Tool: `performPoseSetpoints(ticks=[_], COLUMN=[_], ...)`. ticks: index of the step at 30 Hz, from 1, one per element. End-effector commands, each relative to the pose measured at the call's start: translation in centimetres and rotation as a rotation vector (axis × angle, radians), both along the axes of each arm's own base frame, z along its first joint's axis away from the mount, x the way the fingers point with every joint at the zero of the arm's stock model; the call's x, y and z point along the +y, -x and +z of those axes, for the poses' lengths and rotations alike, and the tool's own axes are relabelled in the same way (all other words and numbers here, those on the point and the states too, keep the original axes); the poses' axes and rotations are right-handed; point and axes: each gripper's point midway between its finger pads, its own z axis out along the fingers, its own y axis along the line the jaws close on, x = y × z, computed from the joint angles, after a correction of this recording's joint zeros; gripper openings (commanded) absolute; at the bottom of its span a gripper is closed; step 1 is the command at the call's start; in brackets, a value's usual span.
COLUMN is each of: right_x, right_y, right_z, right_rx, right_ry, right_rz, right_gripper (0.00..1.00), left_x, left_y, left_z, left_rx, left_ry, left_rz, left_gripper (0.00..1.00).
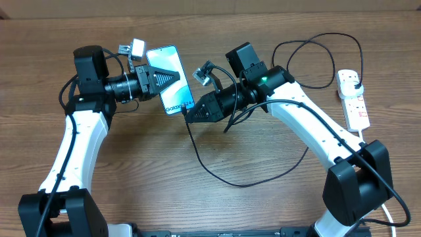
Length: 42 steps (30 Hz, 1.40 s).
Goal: Plug charger to phone and switch on socket
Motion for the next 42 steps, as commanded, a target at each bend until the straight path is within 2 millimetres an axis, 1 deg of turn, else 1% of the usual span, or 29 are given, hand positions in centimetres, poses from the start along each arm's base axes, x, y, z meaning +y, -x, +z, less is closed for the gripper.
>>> performPoseSetpoints(ticks=[1,3,7,11,17,20,21,22,23,25,26,30,32,35,38,40,42], right_x=[-0.2,-0.3,-0.4,-0.6,-0.9,-1.0,-1.1,-1.1,-1.1,-1.2,-1.4,-2.4,-3.2,-4.8,-6.2,-6.9,-7.1], right_y=[0.5,0.6,1.0,1.2,0.6,0.5,0.4,0.4,0.3,0.2,-0.1,-1.7,-2.7,-4.4,-5.7,-6.3,-6.4], right_z=[1.9,1.8,1.6,1.3,0.4,0.1,0.0,-0.1,-0.1,-0.4,-0.7,-2.5,-3.5,-5.0,-5.9,-6.2,-6.3], right_rx=[-0.019,-0.012,0.013,0.030,0.006,-0.001,-0.002,-0.003,-0.004,-0.011,-0.020,-0.089,-0.129,-0.203,-0.258,-0.281,-0.287], right_ry=[-0.027,-0.023,-0.010,0.010,0.055,0.075,0.083,0.088,0.090,0.106,0.122,0.243,0.313,0.440,0.536,0.576,0.587], right_rz=[0.002,0.002,0.003,-0.002,-0.028,-0.039,-0.043,-0.045,-0.047,-0.056,-0.065,-0.136,-0.178,-0.253,-0.310,-0.334,-0.340], right_gripper=[0.04,0.04,0.04,0.04,0.04,0.04,0.09,0.24,0.43,0.98,1.00,1.00,1.00,1.00,1.00,1.00,1.00], left_x=[-0.3,-0.2,0.3,0.6,0.8,1.1,1.3,1.6,1.9,2.6,3.0,5.3,6.9,9.4,11.6,12.8,13.9], left_y=[0.5,0.2,-1.0,-1.7,-1.9,-2.2,-2.3,-2.4,-2.5,-2.6,-2.6,-2.7,-2.5,-1.7,-0.7,-0.4,-0.1], left_z=[1.8,2.1,2.4,2.9,2.7,1.7,1.1,0.4,-0.4,-1.8,-2.6,-5.8,-7.5,-9.9,-11.4,-12.0,-12.3], left_rx=[-0.085,-0.072,0.009,-0.001,-0.017,0.009,0.032,0.067,0.102,0.161,0.196,0.271,0.298,0.368,0.408,0.402,0.411], left_ry=[0.006,0.014,0.042,0.046,0.029,-0.004,-0.015,-0.032,-0.052,-0.092,-0.118,-0.264,-0.367,-0.515,-0.649,-0.730,-0.792], left_rz=[-0.034,-0.019,0.059,0.091,0.105,0.140,0.157,0.184,0.214,0.270,0.304,0.429,0.494,0.592,0.659,0.680,0.714], left_gripper=[0.04,0.04,0.05,0.04,0.04,0.04,0.04,0.05,0.04,0.05,0.04,0.05,0.04,0.04,0.04,0.04,0.04])
